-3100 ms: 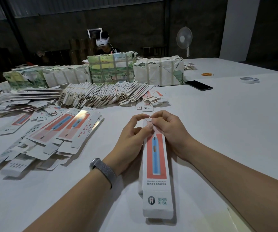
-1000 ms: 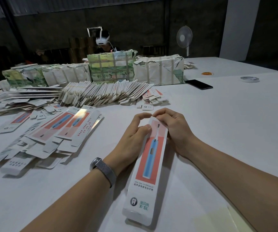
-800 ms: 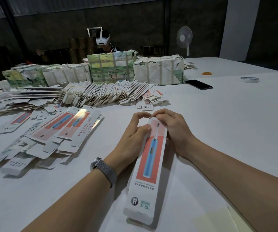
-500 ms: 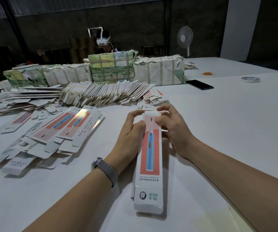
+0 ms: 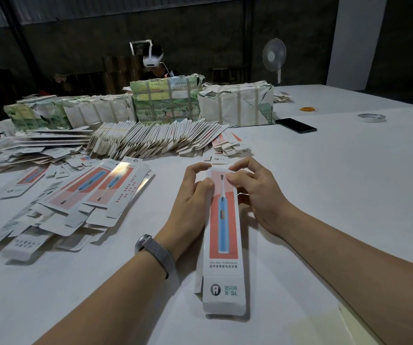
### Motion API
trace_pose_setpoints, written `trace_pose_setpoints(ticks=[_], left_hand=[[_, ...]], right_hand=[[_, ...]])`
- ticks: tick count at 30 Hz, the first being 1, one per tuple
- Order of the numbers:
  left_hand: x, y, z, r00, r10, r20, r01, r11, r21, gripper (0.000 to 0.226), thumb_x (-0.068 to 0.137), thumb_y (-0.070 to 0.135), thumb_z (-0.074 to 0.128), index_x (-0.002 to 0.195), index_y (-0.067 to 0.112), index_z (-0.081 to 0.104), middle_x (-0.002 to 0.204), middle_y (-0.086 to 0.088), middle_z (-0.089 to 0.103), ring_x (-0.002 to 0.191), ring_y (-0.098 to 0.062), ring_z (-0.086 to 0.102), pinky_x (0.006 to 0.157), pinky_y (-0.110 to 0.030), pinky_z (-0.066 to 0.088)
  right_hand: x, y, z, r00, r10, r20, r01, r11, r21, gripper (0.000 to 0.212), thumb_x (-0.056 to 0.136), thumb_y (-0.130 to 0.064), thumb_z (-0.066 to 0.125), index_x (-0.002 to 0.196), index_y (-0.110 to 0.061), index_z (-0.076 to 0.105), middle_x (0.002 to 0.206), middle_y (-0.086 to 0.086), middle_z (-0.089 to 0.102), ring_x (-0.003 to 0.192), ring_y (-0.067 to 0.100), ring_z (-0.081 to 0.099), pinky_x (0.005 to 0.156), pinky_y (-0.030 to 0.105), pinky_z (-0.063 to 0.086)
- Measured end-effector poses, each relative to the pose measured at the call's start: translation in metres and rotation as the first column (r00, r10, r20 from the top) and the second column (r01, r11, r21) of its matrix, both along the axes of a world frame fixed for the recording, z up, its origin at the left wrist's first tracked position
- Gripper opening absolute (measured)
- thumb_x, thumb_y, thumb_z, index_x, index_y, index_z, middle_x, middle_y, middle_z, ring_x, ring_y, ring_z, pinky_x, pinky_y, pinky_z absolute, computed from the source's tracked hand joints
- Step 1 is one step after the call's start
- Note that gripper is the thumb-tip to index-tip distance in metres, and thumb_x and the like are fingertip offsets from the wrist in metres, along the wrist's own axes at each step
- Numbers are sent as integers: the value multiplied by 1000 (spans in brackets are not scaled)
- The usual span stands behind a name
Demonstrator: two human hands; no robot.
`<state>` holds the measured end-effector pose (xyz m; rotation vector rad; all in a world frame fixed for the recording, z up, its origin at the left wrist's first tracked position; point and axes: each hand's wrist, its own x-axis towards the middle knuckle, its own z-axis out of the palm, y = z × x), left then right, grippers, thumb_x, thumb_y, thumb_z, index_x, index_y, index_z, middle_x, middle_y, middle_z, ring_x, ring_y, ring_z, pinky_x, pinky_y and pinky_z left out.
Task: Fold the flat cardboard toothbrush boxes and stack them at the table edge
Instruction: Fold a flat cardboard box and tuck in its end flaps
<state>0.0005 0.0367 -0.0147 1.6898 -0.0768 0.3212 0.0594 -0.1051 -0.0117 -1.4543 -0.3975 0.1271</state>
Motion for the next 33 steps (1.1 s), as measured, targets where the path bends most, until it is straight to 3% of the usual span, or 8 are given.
trace_pose_setpoints(ticks=[8,12,16,18,22,25,28,33], left_hand=[[0,0,0,999,-44,-9,43,997,-62,22,107,26,42,124,41,46,76,9,75,66,-11,73,56,-19,55],[0,1,0,999,-45,-16,43,993,-105,24,105,23,48,126,36,48,80,2,75,67,-15,74,57,-22,56],[3,1,-3,1000,-11,-22,7,985,-174,20,104,23,52,120,35,49,83,-1,75,68,-19,74,57,-26,57],[4,0,-5,999,49,-8,-50,971,-232,19,102,23,56,116,34,48,82,-2,73,65,-20,73,52,-28,56],[4,2,-6,996,87,-30,-92,931,-353,24,100,26,63,111,35,45,87,-8,72,54,-16,69,38,-26,49],[3,1,-3,999,33,-35,-43,940,-339,29,97,30,66,113,34,42,91,-12,75,62,-27,74,40,-31,52],[1,2,-3,1000,-2,-28,-5,974,-226,23,101,40,57,111,35,37,99,-18,71,59,-27,71,41,-31,52],[2,5,-1,999,9,-45,-15,990,-140,21,106,39,45,124,34,36,104,-20,64,66,-31,72,57,-40,54]], right_hand=[[-3,0,4,998,-20,-53,24,998,61,11,98,-20,61,95,-14,52,86,15,71,73,29,67,85,58,55],[-2,-2,5,996,4,-89,4,996,93,13,95,-18,65,92,-13,53,85,14,74,73,29,64,72,42,53],[-2,1,5,997,-79,12,80,995,-54,6,96,-23,65,95,-24,59,101,7,72,79,28,73,62,36,57],[-1,3,8,986,-104,133,129,972,-197,16,92,-24,70,105,-29,62,114,1,65,86,24,70,66,39,57],[-8,0,23,965,120,232,18,855,-518,72,78,-44,78,142,-32,48,128,-3,59,98,15,66,85,34,58],[-18,-8,34,900,249,357,121,646,-754,100,75,-50,75,158,-28,23,145,-2,46,121,15,52,100,35,48],[-26,-17,49,840,245,485,317,504,-804,92,81,-45,73,157,-24,26,137,1,48,120,19,49,101,38,47],[-46,-68,63,876,70,477,399,451,-799,78,81,-50,66,150,-28,37,113,-3,49,97,12,51,79,29,46]])
